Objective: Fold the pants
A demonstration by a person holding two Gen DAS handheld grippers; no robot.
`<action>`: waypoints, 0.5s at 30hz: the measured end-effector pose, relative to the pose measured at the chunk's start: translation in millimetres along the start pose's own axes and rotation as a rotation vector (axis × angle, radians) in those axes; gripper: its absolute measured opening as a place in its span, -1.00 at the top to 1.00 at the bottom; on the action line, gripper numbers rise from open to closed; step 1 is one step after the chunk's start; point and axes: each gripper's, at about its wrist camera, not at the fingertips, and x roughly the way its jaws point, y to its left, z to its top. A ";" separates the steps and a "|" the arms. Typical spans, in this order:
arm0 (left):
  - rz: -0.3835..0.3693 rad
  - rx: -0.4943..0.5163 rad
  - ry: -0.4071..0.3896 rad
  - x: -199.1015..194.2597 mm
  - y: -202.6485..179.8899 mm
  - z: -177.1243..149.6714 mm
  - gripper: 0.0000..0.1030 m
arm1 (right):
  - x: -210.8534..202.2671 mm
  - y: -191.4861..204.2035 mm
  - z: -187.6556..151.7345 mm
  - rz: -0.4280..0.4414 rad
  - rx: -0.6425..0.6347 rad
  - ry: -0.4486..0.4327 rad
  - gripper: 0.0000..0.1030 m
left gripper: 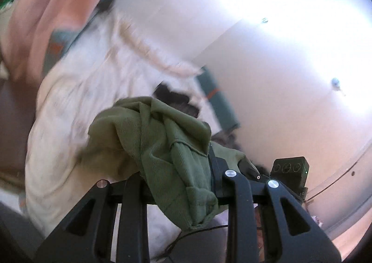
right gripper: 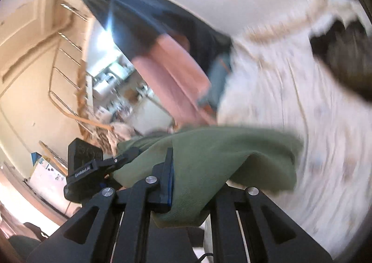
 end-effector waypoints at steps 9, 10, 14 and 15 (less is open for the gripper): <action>0.023 0.015 -0.028 39.7 -18.2 67.0 0.55 | -10.7 44.3 85.3 -0.083 -0.075 -0.037 0.83; 0.022 -0.007 -0.021 47.6 -15.7 71.3 0.55 | -4.5 40.0 93.4 -0.100 -0.075 -0.022 0.83; 0.047 -0.003 -0.039 81.7 -2.4 99.4 0.55 | 22.8 15.4 123.4 -0.166 -0.079 0.011 0.83; 0.057 0.027 -0.058 86.8 -3.2 107.5 0.55 | 24.5 10.8 130.5 -0.174 -0.094 0.008 0.83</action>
